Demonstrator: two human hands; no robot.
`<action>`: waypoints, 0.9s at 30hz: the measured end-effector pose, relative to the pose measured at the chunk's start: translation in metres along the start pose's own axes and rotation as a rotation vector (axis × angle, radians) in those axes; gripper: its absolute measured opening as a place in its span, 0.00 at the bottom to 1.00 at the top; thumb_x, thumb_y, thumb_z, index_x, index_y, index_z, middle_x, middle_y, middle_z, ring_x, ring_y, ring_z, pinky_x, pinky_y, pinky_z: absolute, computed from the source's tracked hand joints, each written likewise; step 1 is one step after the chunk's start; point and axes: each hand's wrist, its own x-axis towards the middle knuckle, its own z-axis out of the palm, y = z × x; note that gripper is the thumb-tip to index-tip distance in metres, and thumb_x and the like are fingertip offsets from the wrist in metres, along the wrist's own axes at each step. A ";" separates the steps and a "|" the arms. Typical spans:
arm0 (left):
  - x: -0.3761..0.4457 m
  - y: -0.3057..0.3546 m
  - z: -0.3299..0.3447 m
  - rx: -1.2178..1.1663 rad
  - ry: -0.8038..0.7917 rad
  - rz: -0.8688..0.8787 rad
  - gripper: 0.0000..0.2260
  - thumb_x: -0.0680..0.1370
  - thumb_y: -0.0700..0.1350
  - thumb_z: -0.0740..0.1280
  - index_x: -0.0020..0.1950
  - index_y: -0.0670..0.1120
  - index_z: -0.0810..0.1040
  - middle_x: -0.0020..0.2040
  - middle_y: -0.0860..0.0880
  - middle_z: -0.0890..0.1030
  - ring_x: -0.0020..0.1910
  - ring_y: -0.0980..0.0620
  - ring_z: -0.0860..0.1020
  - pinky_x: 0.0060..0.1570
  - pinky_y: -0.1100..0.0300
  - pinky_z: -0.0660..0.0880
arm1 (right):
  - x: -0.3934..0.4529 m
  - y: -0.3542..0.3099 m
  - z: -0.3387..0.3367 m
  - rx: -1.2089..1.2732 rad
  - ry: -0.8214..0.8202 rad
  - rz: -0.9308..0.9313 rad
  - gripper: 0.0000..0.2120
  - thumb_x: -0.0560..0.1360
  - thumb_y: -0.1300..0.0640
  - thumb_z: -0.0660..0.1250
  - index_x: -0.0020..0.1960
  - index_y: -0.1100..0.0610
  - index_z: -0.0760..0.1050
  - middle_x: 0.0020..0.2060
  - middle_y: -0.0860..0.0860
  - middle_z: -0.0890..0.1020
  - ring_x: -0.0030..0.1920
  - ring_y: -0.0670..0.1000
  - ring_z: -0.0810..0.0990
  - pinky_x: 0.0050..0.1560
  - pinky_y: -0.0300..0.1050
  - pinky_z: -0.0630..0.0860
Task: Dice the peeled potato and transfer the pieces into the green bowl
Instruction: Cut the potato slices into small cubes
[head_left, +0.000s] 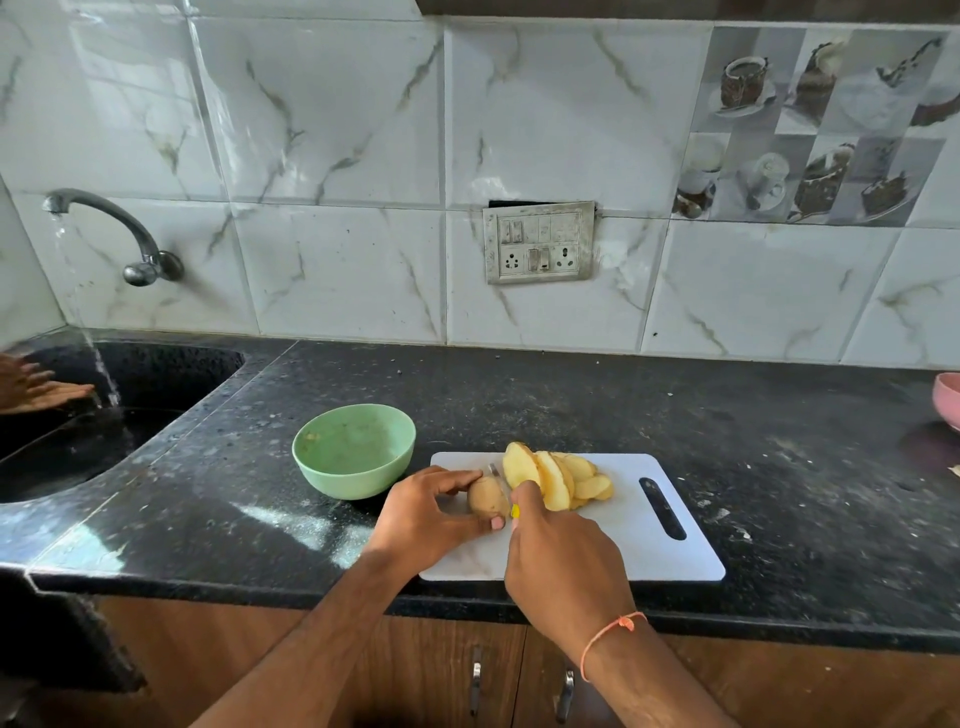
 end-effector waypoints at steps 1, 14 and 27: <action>0.000 0.000 0.000 0.001 0.003 -0.004 0.29 0.62 0.60 0.86 0.62 0.60 0.86 0.50 0.62 0.84 0.52 0.65 0.81 0.49 0.74 0.72 | 0.002 -0.002 0.000 -0.007 -0.002 -0.002 0.14 0.84 0.53 0.56 0.69 0.50 0.62 0.43 0.49 0.82 0.38 0.53 0.77 0.27 0.44 0.58; 0.001 0.001 0.003 0.011 0.014 -0.093 0.31 0.61 0.59 0.86 0.63 0.60 0.85 0.52 0.63 0.84 0.54 0.65 0.80 0.53 0.72 0.73 | 0.000 -0.001 -0.001 -0.082 -0.048 -0.094 0.24 0.80 0.60 0.59 0.75 0.52 0.60 0.49 0.50 0.84 0.45 0.55 0.82 0.27 0.43 0.56; -0.001 0.006 0.001 -0.004 0.016 -0.110 0.30 0.61 0.56 0.87 0.63 0.58 0.86 0.50 0.62 0.85 0.50 0.69 0.81 0.47 0.76 0.73 | 0.003 0.005 0.005 -0.089 -0.033 -0.109 0.23 0.81 0.59 0.59 0.74 0.50 0.60 0.44 0.51 0.83 0.37 0.54 0.75 0.28 0.45 0.62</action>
